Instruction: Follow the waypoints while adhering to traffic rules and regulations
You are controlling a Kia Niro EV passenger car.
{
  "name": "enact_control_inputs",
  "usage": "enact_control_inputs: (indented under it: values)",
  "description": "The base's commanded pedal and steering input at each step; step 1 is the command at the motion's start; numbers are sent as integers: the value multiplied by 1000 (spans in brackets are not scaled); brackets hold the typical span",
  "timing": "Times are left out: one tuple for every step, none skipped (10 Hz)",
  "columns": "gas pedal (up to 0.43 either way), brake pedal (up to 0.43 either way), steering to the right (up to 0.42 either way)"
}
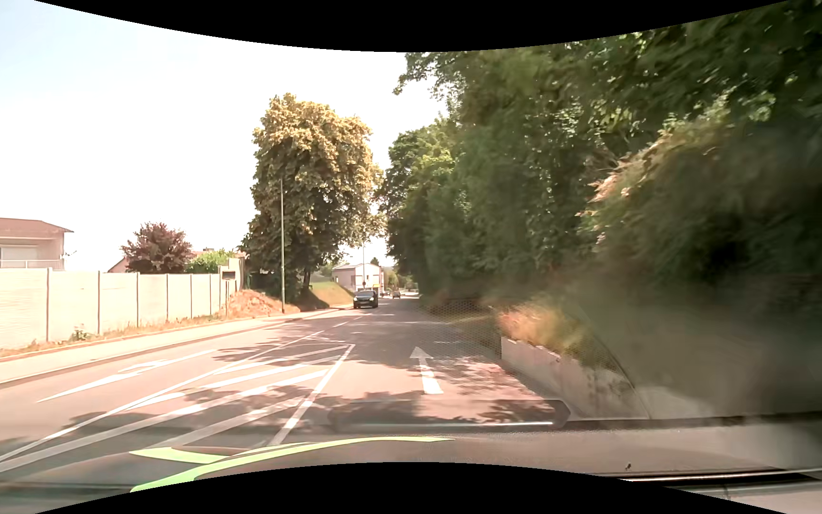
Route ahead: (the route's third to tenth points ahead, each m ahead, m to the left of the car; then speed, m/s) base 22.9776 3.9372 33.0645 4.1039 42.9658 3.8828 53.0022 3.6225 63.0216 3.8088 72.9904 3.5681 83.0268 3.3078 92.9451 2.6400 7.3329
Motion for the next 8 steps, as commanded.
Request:
enact_control_inputs:
  values:
    - [39, 0, -8]
    - [39, 0, -8]
    - [39, 0, -8]
    - [39, 0, -8]
    - [39, 0, -7]
    - [39, 0, -5]
    - [39, 0, -5]
    - [39, 0, -5]
